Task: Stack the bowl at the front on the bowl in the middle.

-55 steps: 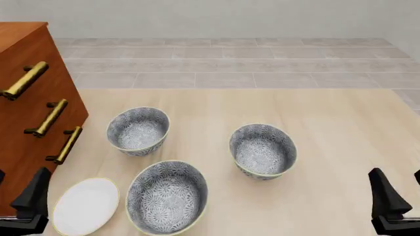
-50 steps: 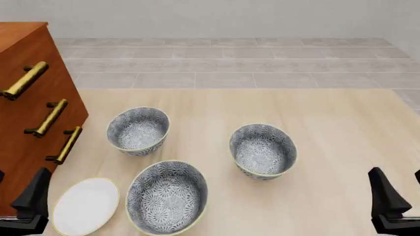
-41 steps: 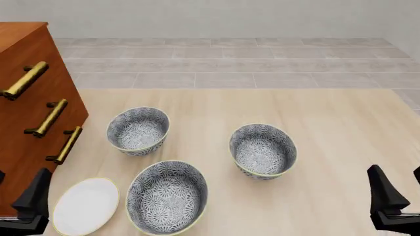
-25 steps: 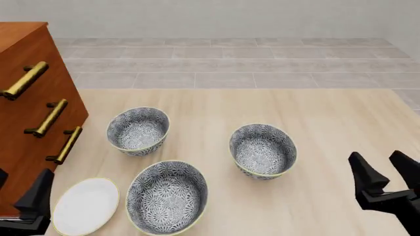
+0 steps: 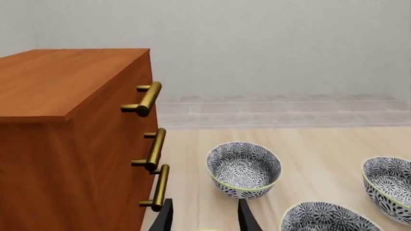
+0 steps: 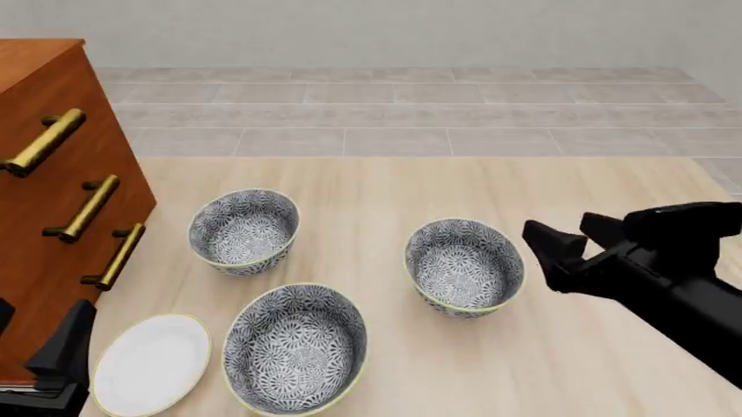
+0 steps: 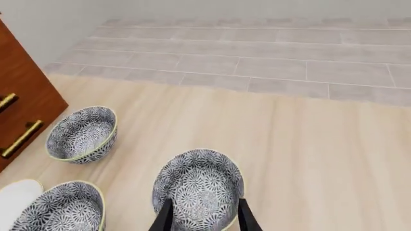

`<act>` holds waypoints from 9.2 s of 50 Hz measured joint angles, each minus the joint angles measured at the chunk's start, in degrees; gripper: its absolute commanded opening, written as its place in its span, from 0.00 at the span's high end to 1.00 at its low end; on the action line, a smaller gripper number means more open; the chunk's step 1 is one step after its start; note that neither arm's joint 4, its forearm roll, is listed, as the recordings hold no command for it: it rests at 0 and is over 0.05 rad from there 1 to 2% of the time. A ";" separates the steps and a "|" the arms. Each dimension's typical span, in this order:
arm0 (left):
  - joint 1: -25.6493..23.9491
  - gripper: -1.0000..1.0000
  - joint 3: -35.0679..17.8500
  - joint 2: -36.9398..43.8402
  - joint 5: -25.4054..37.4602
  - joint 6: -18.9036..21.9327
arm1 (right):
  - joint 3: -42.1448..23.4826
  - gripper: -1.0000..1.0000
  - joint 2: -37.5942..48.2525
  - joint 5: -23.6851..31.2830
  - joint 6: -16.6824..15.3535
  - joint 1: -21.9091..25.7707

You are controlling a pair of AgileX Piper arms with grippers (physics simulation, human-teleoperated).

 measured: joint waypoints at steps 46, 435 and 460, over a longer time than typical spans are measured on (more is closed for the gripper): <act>0.32 0.00 -0.09 -0.08 0.11 0.18 | -37.78 0.00 34.26 20.38 5.06 15.77; -2.03 0.00 0.16 1.85 -0.25 0.51 | -26.01 1.00 14.58 20.70 11.97 3.30; -2.02 0.00 0.16 1.15 0.15 0.39 | -20.19 1.00 13.79 17.94 15.00 -0.49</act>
